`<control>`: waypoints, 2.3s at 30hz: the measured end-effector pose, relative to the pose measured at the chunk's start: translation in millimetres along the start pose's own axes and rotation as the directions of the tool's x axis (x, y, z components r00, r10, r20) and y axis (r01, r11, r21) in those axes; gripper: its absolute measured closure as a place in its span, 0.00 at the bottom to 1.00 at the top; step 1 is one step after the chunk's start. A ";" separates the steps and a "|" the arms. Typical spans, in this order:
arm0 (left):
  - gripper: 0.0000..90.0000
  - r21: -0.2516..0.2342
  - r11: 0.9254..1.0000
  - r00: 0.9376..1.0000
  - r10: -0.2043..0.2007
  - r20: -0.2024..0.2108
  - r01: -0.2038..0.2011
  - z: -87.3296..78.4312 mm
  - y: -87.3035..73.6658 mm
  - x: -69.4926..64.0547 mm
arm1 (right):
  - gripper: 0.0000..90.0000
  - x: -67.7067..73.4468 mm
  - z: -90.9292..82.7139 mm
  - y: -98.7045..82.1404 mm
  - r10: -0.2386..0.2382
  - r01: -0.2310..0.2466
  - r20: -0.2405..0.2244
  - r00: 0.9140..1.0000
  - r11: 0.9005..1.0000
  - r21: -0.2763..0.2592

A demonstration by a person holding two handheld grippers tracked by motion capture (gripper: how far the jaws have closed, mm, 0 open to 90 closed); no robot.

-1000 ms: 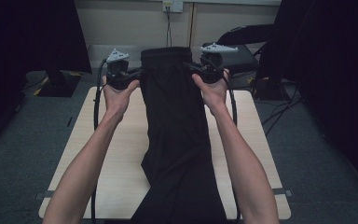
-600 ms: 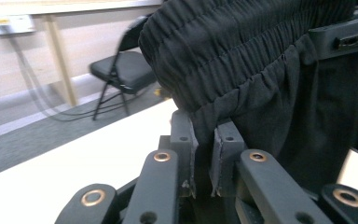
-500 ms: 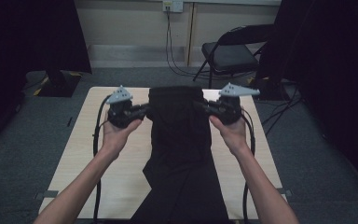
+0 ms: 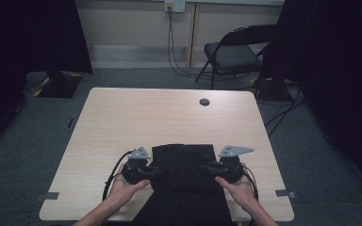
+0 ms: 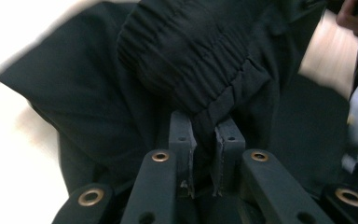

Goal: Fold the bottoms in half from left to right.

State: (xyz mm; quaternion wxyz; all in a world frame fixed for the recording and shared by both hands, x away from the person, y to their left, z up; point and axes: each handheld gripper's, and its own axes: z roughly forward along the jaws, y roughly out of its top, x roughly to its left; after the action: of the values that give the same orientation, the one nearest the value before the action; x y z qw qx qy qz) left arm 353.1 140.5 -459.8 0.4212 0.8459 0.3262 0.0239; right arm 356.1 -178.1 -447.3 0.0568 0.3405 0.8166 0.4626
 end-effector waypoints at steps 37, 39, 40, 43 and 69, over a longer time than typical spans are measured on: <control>0.52 -0.136 0.983 0.948 -0.155 -0.279 0.121 28.7 44.5 120.2 | 0.50 -69.1 85.3 75.5 0.027 -0.027 0.322 0.946 1.000 -0.006; 0.50 -0.155 0.982 0.957 -0.144 -0.251 0.107 17.6 41.3 112.1 | 0.51 -52.3 56.9 75.4 0.031 -0.010 0.316 0.948 0.998 -0.067; 0.50 -0.155 0.982 0.957 -0.144 -0.251 0.107 17.6 41.3 112.1 | 0.51 -52.3 56.9 75.4 0.031 -0.010 0.316 0.948 0.998 -0.067; 0.60 -0.139 0.988 0.978 -0.087 -0.188 0.061 2.1 29.7 87.8 | 0.71 -24.4 34.5 57.7 -0.036 0.039 0.228 0.973 0.999 -0.009; 0.62 0.028 1.000 0.992 -0.010 -0.128 0.014 16.5 -8.8 54.8 | 0.97 46.0 75.5 -11.7 -0.245 0.236 0.019 0.969 0.950 0.203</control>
State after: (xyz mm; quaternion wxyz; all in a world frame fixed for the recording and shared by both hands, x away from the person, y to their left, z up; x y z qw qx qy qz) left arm 396.6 164.2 -489.7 0.3874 0.8466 0.3579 0.0710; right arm 346.0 -100.0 -489.1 0.0965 0.2527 0.8927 0.3606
